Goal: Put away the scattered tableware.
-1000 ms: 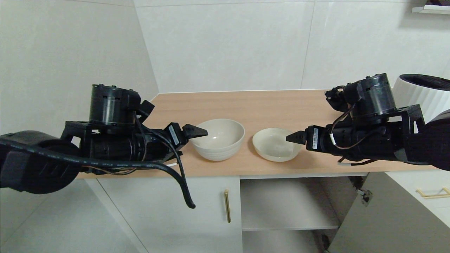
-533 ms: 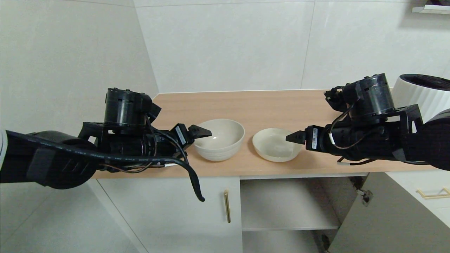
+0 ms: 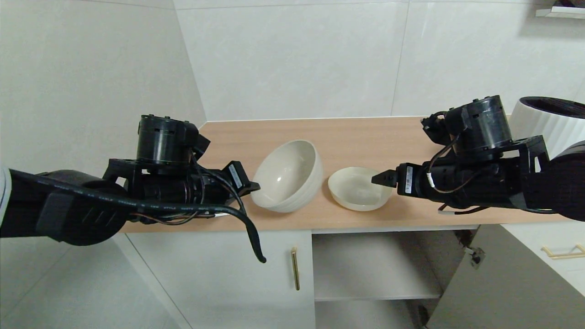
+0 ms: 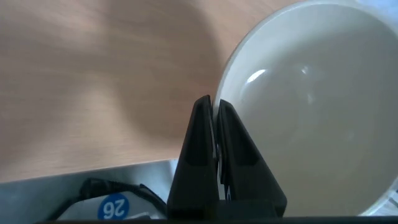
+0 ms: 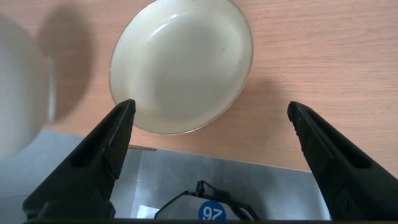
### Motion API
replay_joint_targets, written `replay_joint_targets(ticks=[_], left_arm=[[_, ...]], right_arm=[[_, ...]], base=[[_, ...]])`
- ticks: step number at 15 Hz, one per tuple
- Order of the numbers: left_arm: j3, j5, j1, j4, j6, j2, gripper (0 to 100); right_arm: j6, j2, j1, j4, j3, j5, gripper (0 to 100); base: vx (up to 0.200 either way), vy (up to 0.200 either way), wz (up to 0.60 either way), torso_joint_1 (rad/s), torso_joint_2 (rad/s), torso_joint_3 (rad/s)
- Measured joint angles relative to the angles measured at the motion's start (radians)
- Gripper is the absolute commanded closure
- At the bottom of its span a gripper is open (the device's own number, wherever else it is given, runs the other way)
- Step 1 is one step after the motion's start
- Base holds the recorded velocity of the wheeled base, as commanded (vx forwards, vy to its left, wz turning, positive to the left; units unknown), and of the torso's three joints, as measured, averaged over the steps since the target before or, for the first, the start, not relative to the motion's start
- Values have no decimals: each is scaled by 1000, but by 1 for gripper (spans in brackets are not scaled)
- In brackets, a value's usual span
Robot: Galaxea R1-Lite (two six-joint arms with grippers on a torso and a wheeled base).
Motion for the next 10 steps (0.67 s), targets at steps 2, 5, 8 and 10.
replay_joint_targets(ticks=[2, 5, 8, 10], left_arm=[[4, -3, 0, 4, 1, -15, 100], [9, -4, 0, 6, 4, -38, 100], [11, -4, 0, 6, 5, -47, 100], [11, -4, 0, 6, 5, -49, 100]], right_arm=[[-3, 12, 0, 3, -8, -44, 0], [-4, 68, 3, 4, -42, -168, 0], [-5, 137, 4, -1, -69, -221, 0], [-5, 161, 5, -3, -74, -224, 0]], base=[[0, 0, 0, 0, 0, 0], [0, 0, 0, 0, 0, 0], [0, 0, 0, 0, 0, 0], [0, 0, 0, 0, 0, 0]])
